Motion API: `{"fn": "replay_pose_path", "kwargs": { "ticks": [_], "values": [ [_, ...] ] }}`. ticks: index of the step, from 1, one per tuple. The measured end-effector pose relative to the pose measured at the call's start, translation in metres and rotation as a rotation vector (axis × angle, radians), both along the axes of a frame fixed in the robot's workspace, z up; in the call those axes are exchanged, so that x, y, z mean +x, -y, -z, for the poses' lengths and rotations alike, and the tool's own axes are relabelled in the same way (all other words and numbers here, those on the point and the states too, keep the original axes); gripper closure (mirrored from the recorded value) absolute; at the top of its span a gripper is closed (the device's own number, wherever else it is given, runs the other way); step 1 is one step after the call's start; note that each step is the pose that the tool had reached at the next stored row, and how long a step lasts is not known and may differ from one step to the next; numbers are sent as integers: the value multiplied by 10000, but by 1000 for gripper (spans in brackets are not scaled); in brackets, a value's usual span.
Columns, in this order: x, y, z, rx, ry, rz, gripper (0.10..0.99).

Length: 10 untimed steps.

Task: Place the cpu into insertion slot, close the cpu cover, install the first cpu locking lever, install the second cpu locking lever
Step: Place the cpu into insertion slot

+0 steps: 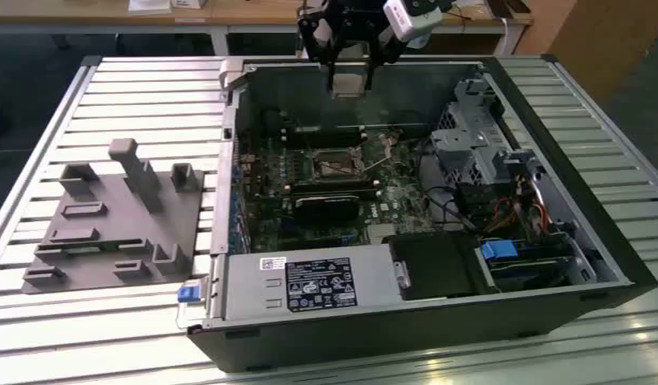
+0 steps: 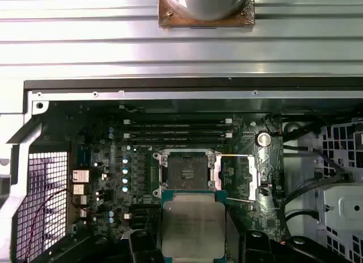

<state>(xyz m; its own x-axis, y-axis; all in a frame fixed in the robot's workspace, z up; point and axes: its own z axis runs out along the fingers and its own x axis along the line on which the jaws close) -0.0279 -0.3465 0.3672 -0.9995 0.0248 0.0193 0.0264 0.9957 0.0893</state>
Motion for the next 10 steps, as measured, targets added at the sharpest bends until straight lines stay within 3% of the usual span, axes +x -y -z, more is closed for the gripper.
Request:
{"fn": "replay_pose_path", "kwargs": {
  "ticks": [6, 10],
  "values": [
    [0, 0, 0, 0, 0, 40, 549],
    [0, 0, 1, 0, 0, 412, 549]
  ]
}}
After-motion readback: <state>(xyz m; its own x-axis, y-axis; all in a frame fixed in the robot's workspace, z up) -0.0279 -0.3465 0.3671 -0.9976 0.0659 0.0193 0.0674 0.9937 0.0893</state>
